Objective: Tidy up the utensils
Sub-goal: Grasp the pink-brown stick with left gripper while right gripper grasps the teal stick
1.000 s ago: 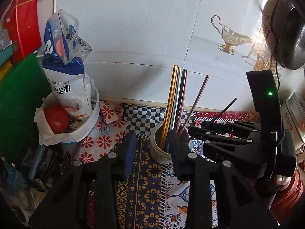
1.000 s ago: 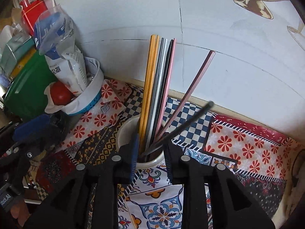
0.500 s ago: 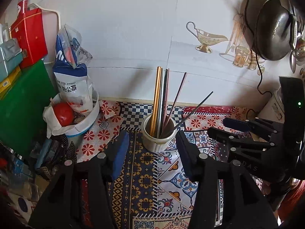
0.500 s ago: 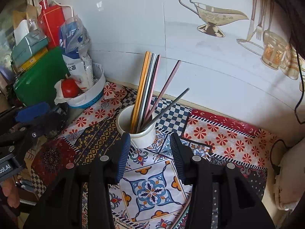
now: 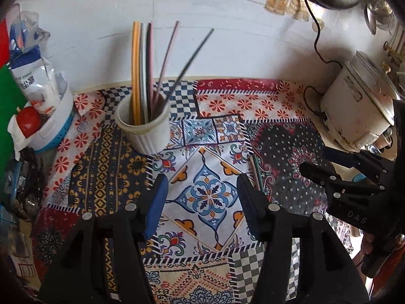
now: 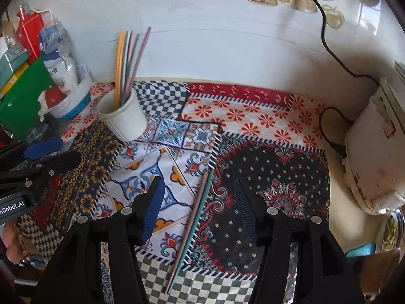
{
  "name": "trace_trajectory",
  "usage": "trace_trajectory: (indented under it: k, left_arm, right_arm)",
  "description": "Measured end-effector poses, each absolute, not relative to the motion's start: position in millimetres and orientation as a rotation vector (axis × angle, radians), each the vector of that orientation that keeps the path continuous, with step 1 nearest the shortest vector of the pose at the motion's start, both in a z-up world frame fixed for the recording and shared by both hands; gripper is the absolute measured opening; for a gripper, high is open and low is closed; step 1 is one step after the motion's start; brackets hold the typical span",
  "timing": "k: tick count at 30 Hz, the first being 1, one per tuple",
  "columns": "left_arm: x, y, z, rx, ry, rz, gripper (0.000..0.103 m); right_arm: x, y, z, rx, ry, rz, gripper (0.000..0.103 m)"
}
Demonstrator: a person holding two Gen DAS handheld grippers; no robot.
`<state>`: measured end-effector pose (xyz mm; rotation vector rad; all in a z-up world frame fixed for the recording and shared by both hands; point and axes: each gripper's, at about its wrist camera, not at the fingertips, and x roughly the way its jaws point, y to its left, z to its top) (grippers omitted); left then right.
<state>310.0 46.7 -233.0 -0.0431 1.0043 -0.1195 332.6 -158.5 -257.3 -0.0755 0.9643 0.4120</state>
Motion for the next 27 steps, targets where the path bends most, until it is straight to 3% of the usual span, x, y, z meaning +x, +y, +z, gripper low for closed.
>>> trace_trajectory:
  k: [11,19,27]
  left_arm:
    - [329,-26,-335,-0.006,1.251,-0.248,0.054]
    - [337,-42,-359,-0.026,1.294,-0.267,0.034]
    - [342,-40,-360,-0.005,1.249,-0.239,0.006]
  right_arm:
    - [313,-226,-324,0.002,1.104,0.284,0.053]
    - [302,-242,-347,0.047,1.163,0.276,0.053]
    - [306,-226,-357,0.060,1.197,0.345,0.053]
